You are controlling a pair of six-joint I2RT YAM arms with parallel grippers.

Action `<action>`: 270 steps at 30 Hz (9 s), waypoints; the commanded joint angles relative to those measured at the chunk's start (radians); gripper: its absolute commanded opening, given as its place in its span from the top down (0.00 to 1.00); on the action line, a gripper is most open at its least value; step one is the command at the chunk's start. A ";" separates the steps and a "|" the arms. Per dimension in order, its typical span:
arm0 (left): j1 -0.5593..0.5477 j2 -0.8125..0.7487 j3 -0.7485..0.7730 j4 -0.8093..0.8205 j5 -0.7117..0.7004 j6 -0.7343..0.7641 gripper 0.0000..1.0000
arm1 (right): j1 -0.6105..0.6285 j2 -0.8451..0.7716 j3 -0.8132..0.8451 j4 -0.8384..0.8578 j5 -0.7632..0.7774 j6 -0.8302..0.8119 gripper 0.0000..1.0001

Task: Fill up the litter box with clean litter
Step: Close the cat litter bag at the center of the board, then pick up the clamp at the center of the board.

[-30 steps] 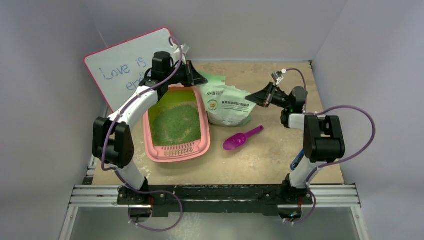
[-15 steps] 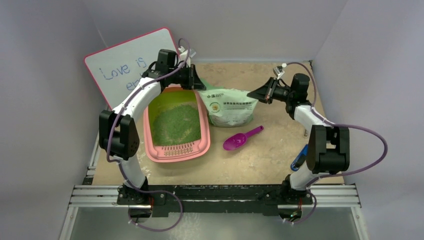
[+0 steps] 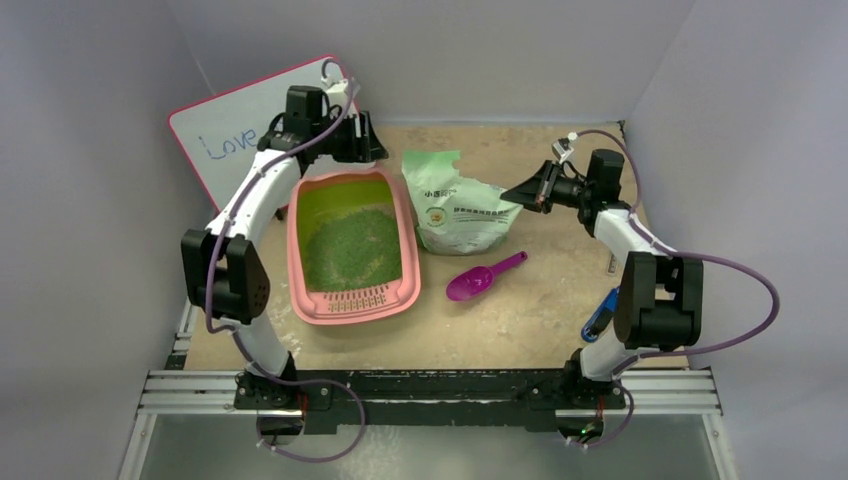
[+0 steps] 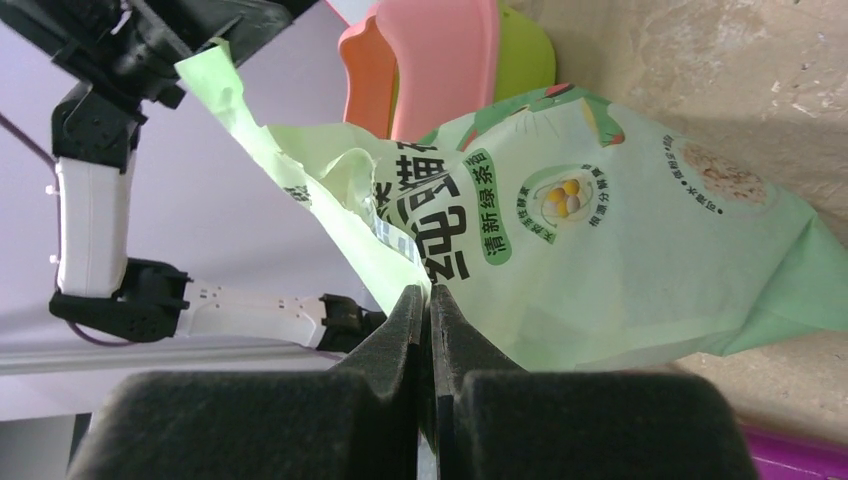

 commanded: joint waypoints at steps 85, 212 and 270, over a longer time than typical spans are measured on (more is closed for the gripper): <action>-0.431 0.037 0.075 -0.230 -0.102 1.130 0.83 | 0.026 -0.081 0.086 0.179 -0.104 0.111 1.00; -0.308 -0.006 0.148 -0.257 0.158 0.948 1.00 | -0.453 0.111 0.200 -0.582 0.888 -0.568 0.34; -0.309 -0.008 0.148 -0.253 0.198 0.935 1.00 | -0.364 0.036 0.025 -0.584 0.823 -0.582 0.53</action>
